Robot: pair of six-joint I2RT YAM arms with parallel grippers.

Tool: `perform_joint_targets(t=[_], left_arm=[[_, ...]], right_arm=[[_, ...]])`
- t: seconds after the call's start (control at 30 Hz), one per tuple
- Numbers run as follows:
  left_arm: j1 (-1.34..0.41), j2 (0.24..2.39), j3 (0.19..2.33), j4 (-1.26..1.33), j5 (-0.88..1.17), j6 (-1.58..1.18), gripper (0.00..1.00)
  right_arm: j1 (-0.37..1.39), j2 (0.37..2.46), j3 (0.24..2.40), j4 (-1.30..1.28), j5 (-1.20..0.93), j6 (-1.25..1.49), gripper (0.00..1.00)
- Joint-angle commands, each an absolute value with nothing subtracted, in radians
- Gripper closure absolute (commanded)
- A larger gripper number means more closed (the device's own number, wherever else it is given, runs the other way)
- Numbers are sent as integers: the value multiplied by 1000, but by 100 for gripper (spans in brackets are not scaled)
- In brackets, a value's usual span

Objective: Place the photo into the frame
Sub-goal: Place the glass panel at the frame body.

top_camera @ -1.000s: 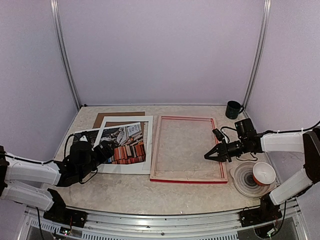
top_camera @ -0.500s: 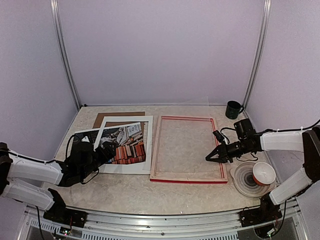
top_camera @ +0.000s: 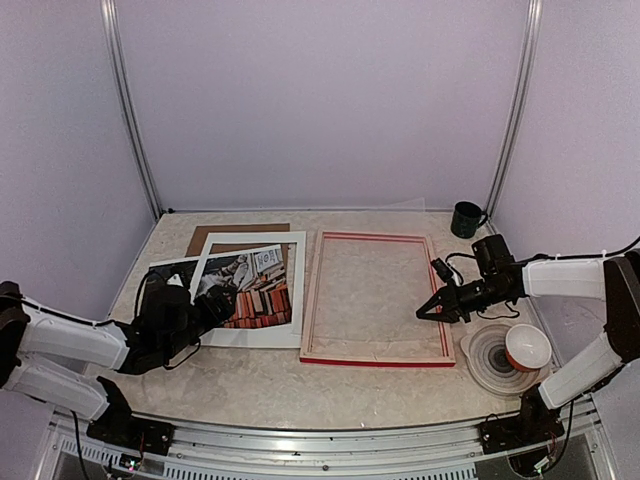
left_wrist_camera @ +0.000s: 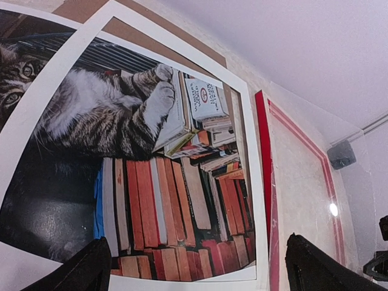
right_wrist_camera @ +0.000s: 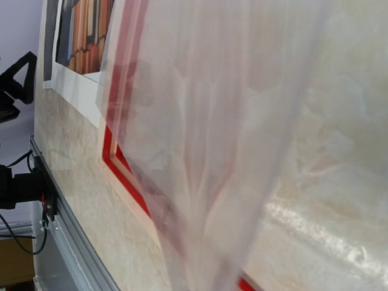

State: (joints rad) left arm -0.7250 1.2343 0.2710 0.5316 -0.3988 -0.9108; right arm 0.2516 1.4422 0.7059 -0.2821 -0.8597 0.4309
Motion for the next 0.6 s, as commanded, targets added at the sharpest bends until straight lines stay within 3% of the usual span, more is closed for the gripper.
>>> perform_joint_targets(t=[0.0,0.57], left_arm=[[-737,1257,310,564,-386,-900,1],[-752,1392,346,674,-319,-903,1]], right_arm=[[236,1445,700,-307,-893,408,100],[202,1486,798,-540,-808,290,98]])
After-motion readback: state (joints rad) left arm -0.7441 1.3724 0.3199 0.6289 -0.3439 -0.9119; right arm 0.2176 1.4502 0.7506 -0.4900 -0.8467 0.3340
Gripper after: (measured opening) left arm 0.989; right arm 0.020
